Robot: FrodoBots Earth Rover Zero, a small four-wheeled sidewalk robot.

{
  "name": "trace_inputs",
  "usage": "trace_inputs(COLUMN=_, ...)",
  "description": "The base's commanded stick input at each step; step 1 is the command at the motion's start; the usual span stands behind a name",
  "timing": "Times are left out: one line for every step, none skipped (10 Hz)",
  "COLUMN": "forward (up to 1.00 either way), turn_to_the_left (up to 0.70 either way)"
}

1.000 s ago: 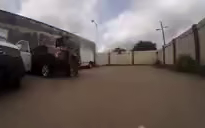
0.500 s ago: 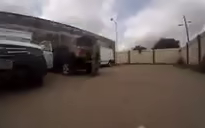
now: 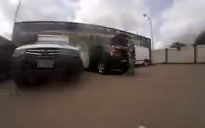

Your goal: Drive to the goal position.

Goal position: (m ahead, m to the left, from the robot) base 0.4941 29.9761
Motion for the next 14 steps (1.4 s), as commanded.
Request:
trace_inputs(forward=0.00, turn_to_the_left=0.70)
trace_inputs(forward=0.00, turn_to_the_left=0.70)
trace_inputs(forward=0.00, turn_to_the_left=0.70)
trace_inputs(forward=0.00, turn_to_the_left=0.70)
trace_inputs(forward=0.00, turn_to_the_left=0.70)
trace_inputs(forward=0.00, turn_to_the_left=0.70)
trace_inputs(forward=0.00, turn_to_the_left=0.70)
trace_inputs(forward=0.00, turn_to_the_left=0.70)
trace_inputs(forward=0.00, turn_to_the_left=0.70)
trace_inputs(forward=0.00, turn_to_the_left=0.70)
trace_inputs(forward=0.00, turn_to_the_left=0.70)
trace_inputs(forward=0.00, turn_to_the_left=0.70)
trace_inputs(forward=0.00, turn_to_the_left=0.57)
trace_inputs(forward=0.14, turn_to_the_left=0.34)
